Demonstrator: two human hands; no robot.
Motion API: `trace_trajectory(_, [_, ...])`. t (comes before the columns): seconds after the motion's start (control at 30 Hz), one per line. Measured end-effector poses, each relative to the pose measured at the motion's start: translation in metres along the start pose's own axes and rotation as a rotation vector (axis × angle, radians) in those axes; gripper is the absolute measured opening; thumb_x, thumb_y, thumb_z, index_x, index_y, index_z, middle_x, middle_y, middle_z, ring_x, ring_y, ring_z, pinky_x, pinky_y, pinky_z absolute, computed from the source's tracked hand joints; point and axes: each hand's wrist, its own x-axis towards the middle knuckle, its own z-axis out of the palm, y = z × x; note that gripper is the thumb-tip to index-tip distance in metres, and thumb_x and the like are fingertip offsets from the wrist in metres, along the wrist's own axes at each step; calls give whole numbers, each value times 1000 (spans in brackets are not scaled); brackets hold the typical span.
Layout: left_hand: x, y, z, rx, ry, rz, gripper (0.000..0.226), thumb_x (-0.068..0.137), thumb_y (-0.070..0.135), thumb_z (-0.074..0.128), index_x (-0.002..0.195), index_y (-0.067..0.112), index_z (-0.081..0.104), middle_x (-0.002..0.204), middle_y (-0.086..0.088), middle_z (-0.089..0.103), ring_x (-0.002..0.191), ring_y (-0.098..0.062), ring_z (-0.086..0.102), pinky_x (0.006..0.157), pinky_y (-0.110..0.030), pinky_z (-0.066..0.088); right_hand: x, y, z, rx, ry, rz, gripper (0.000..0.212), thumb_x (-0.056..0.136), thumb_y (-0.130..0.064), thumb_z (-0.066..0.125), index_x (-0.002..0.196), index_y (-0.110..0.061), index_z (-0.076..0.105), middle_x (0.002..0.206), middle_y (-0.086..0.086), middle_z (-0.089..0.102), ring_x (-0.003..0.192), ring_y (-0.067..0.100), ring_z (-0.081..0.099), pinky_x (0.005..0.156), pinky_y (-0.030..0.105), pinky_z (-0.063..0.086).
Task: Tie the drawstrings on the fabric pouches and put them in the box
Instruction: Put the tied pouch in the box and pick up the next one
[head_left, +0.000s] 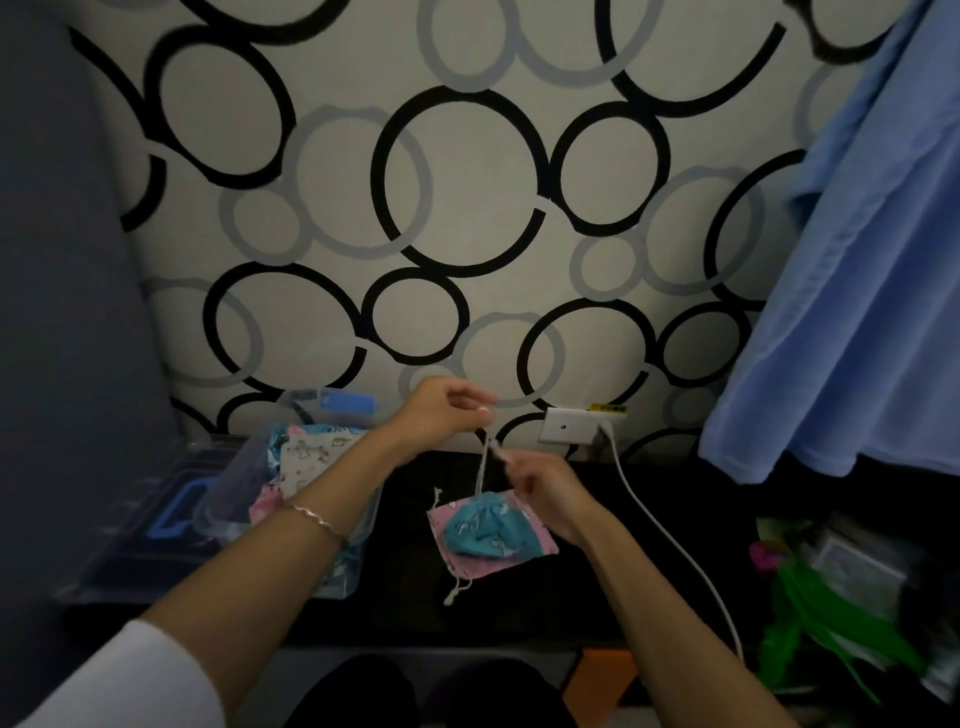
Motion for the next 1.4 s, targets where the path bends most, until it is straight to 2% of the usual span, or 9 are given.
trace_trajectory(0.17, [5, 6, 20, -76, 18, -31, 19, 84, 7, 71, 103, 10, 69, 96, -11, 71, 89, -18, 68, 82, -25, 58, -3, -5, 33, -382, -110, -11, 16, 94, -14, 57, 96, -15, 72, 89, -8, 68, 72, 0, 60, 67, 17, 44])
trace_trajectory(0.33, [-5, -5, 27, -11, 8, -229, 52, 91, 25, 65, 135, 11, 42, 103, -3, 57, 88, -15, 60, 73, -27, 54, -5, -8, 36, -354, -68, -85, 31, 100, -21, 50, 80, -12, 71, 59, -8, 54, 54, 1, 47, 59, 20, 39])
trace_trajectory(0.43, [-11, -22, 24, 272, -77, -233, 53, 88, 39, 66, 127, 5, 53, 114, -7, 62, 101, -18, 61, 84, -32, 55, -8, -10, 35, -281, -50, -87, 36, 99, -21, 50, 67, -15, 64, 50, -10, 50, 48, 3, 42, 52, 16, 35])
trace_trajectory(0.5, [-15, -27, 23, 203, -66, -190, 40, 89, 36, 65, 113, 4, 65, 105, -12, 70, 96, -19, 66, 86, -35, 57, -7, -11, 34, -221, -14, -78, 34, 99, -18, 51, 67, -15, 64, 51, -10, 55, 49, 2, 47, 52, 15, 39])
trace_trajectory(0.67, [-23, -36, 26, 37, -59, -202, 10, 91, 12, 64, 98, 7, 69, 83, -12, 67, 65, -10, 58, 60, -17, 52, -3, -7, 27, -180, 80, -85, 22, 95, -19, 57, 87, -3, 68, 61, 2, 53, 56, 9, 46, 54, 20, 39])
trace_trajectory(0.93, [-22, -41, 30, -40, -95, -300, 19, 93, 12, 61, 98, -5, 70, 68, -4, 61, 54, -5, 51, 52, -12, 46, -5, -9, 18, -193, 146, -114, 22, 88, -9, 67, 92, -12, 46, 63, 1, 56, 50, 7, 50, 46, 17, 42])
trace_trajectory(1.07, [-18, -44, 29, -33, -39, -304, 21, 94, 13, 60, 96, -5, 69, 69, -6, 58, 54, -8, 49, 55, -17, 45, -9, -8, 12, -323, 49, -189, 21, 88, -2, 64, 104, -14, 60, 67, 0, 62, 54, 2, 55, 51, 16, 44])
trace_trajectory(1.23, [-15, -41, 28, 32, -53, -266, 22, 95, 13, 57, 98, -5, 70, 69, -6, 57, 54, -8, 49, 52, -16, 45, -7, -3, 7, -661, 18, -243, 27, 90, -11, 64, 66, -23, 71, 66, 4, 62, 60, 10, 52, 56, 25, 41])
trace_trajectory(1.4, [-18, -38, 32, 46, -60, -258, 25, 95, 15, 57, 97, -8, 69, 72, -9, 58, 57, -10, 49, 52, -16, 44, -8, -7, 6, -461, -43, -201, 18, 87, -11, 69, 69, -14, 67, 67, 1, 60, 65, 11, 54, 61, 21, 42])
